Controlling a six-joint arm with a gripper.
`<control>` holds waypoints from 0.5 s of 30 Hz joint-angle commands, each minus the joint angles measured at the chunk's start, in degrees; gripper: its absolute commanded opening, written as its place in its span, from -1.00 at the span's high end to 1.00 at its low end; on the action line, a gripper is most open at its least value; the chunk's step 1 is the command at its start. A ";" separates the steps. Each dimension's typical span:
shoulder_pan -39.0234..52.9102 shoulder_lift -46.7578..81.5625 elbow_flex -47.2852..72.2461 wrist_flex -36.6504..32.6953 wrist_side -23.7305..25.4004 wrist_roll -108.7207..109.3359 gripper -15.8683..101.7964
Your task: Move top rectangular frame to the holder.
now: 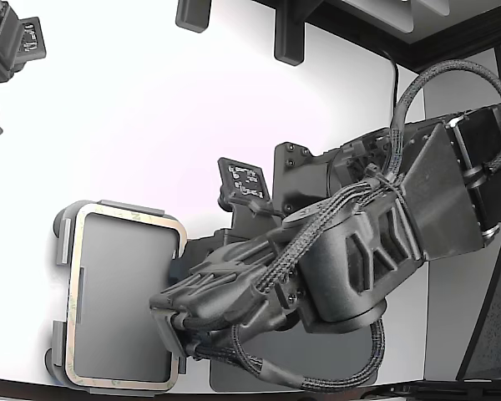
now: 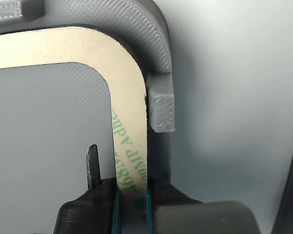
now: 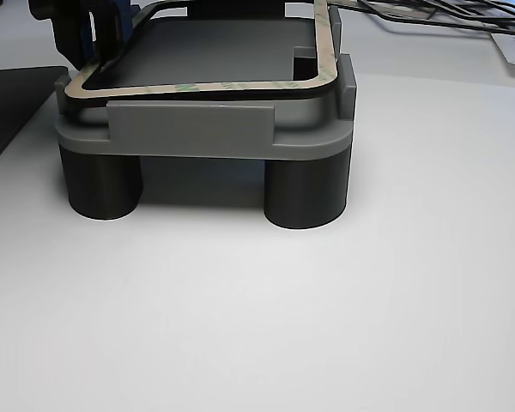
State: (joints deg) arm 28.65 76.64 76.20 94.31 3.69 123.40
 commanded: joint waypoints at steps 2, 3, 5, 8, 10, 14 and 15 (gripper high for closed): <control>-0.97 0.97 -0.70 0.70 -0.26 -0.09 0.91; -0.97 0.97 -0.70 0.70 -0.26 -0.18 0.91; -0.97 0.97 -0.70 0.70 -0.35 -0.26 0.91; -0.97 0.62 -1.05 0.62 -0.18 -0.44 0.77; -0.97 0.35 -1.32 0.62 0.18 -0.70 0.16; -0.97 0.26 -1.49 0.62 0.26 -1.32 -0.97; -0.97 0.35 -1.49 0.62 0.35 -1.41 -0.97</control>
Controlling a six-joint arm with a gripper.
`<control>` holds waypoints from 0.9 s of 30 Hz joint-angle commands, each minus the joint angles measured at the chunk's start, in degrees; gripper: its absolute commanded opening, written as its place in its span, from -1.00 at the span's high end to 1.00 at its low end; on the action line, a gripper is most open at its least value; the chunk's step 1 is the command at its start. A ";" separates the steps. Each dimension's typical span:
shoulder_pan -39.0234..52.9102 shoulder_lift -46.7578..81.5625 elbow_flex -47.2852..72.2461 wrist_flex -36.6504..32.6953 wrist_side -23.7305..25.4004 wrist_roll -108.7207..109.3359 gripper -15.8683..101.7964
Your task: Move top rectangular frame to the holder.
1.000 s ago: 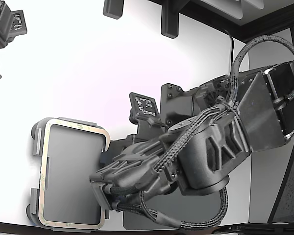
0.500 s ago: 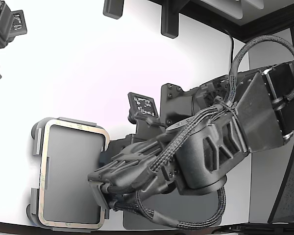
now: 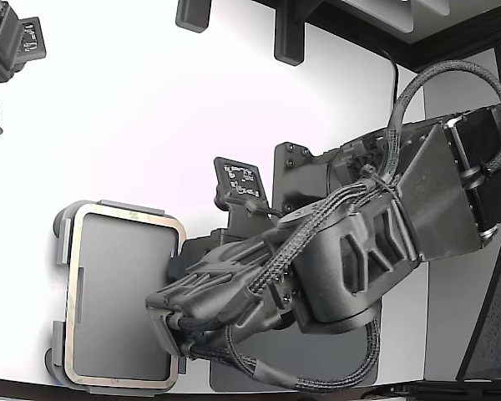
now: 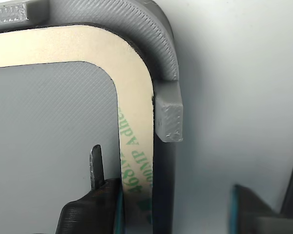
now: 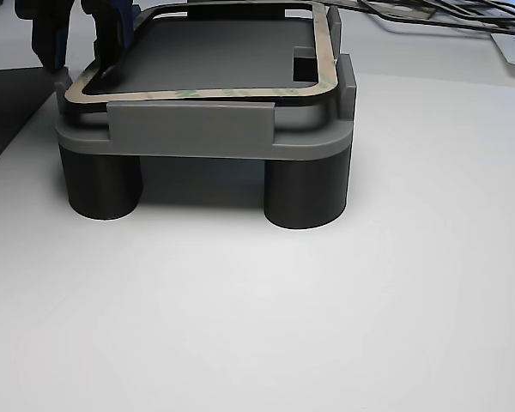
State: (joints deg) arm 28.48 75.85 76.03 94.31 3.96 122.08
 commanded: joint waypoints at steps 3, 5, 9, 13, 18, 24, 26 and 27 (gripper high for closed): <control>-0.79 1.23 -2.11 0.62 0.70 -0.70 -0.97; -0.79 1.23 -2.99 0.62 1.49 -1.58 -0.97; -0.79 1.32 -4.66 0.62 2.99 -3.60 -0.97; -0.79 2.90 -7.82 0.53 7.47 -8.44 -0.97; -0.79 12.57 -3.34 -4.83 20.74 -29.79 -0.97; -4.57 35.51 18.81 -24.08 24.70 -66.36 -0.97; -6.50 42.89 26.54 -29.88 23.55 -77.17 -0.97; -7.91 46.41 30.06 -32.08 22.76 -81.56 -0.97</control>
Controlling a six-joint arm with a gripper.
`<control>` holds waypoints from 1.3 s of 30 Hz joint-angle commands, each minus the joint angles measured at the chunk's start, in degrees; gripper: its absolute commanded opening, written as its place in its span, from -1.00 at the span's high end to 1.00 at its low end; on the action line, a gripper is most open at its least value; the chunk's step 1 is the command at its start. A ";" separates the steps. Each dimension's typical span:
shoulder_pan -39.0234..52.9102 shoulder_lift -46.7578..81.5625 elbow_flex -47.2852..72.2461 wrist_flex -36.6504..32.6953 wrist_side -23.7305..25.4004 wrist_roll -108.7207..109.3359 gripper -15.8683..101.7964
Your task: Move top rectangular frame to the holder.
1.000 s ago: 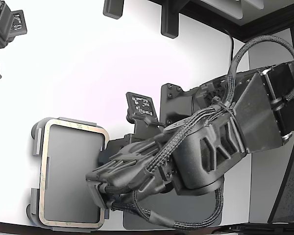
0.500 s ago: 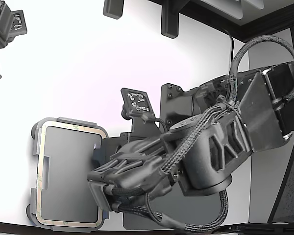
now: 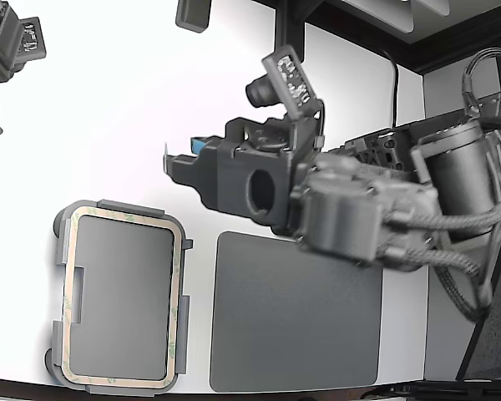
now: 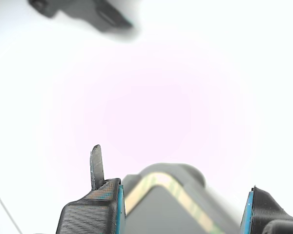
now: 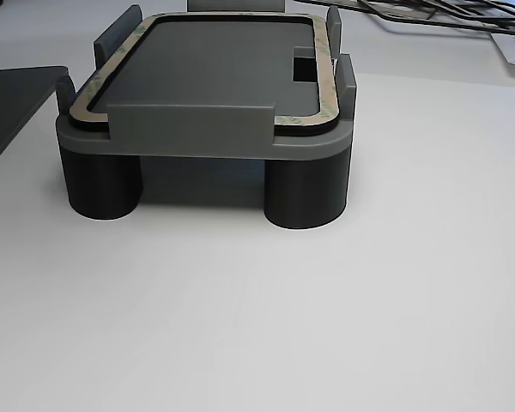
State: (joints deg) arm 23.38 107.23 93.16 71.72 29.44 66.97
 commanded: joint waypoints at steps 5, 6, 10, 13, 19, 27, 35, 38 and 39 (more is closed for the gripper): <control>-12.74 30.59 27.25 -13.27 -12.13 -43.15 -0.97; -14.94 33.13 29.00 -13.10 -14.33 -45.44 -0.97; -23.38 41.66 35.60 -12.66 -22.24 -55.37 -0.97; -27.42 48.60 42.98 -14.59 -25.75 -59.94 -0.97; -29.36 58.62 54.58 -16.70 -28.48 -61.52 -0.97; -29.09 62.14 58.01 -16.35 -29.00 -62.05 -0.97; -29.09 62.14 58.01 -16.35 -29.00 -61.96 -0.97; -29.09 62.14 58.01 -16.35 -29.00 -61.96 -0.97; -29.09 62.14 58.01 -16.35 -29.00 -61.96 -0.97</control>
